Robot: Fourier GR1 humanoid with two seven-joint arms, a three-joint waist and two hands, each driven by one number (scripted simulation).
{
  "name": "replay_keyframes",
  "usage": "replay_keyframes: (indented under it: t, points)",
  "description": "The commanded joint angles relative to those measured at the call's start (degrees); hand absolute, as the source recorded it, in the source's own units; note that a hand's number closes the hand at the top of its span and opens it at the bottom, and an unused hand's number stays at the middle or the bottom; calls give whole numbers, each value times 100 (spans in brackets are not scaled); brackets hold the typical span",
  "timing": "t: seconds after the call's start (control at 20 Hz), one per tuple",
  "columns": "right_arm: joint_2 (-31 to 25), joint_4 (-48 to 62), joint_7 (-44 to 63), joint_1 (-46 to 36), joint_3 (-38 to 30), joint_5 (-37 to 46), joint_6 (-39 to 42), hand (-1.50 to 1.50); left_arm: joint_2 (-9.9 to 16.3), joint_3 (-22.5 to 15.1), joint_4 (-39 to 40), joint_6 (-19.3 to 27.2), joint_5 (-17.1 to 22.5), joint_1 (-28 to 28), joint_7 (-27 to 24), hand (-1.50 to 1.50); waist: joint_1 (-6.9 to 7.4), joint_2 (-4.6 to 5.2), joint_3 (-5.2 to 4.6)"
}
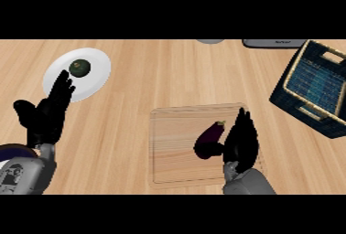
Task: Pick the eggplant from the cutting board and place it in the basket
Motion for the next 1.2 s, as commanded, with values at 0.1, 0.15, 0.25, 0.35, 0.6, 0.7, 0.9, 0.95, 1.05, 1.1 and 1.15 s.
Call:
replay_keyframes:
  t: [0.1,0.15,0.25,0.35,0.6,0.7,0.9,0.95,1.05,1.1,1.15]
  points:
    - [29,560,1464,-313,328,-34,-609,-150,74,97,-90,-78,-36,100,44,0,53,14,2]
    - [29,916,913,-57,215,-66,-907,-150,70,160,183,-171,10,-74,4,0,11,31,3]
    - [29,917,825,-364,-186,-161,-647,-150,-1,95,-82,-134,-60,322,-135,0,33,16,2]
    - [29,632,752,-268,-246,-251,-303,-150,-14,148,-182,-22,-90,118,173,0,-20,4,2]
    - [30,810,1302,-224,503,-246,-782,-150,-65,262,281,-190,-118,-45,-138,0,-16,9,-1]
    - [29,1138,720,-327,-27,-429,-704,-150,-79,267,102,-169,-144,-67,-16,0,-19,10,2]
    - [30,1617,402,-422,-249,-554,-834,-150,-32,348,22,-258,-128,2,113,0,-1,15,2]
    - [30,1734,629,-513,78,-663,-1060,-150,-162,287,124,-313,-154,128,-175,0,18,18,2]
    - [30,1622,527,-442,141,-907,-790,-150,-183,307,49,-307,-164,81,-35,0,4,11,2]
    - [30,1876,583,-542,508,-1158,-1105,-150,2,404,-25,-357,-129,-147,287,0,36,16,5]
    - [30,1704,367,-446,389,-1239,-945,150,-50,375,-439,-250,-174,111,408,0,27,4,5]
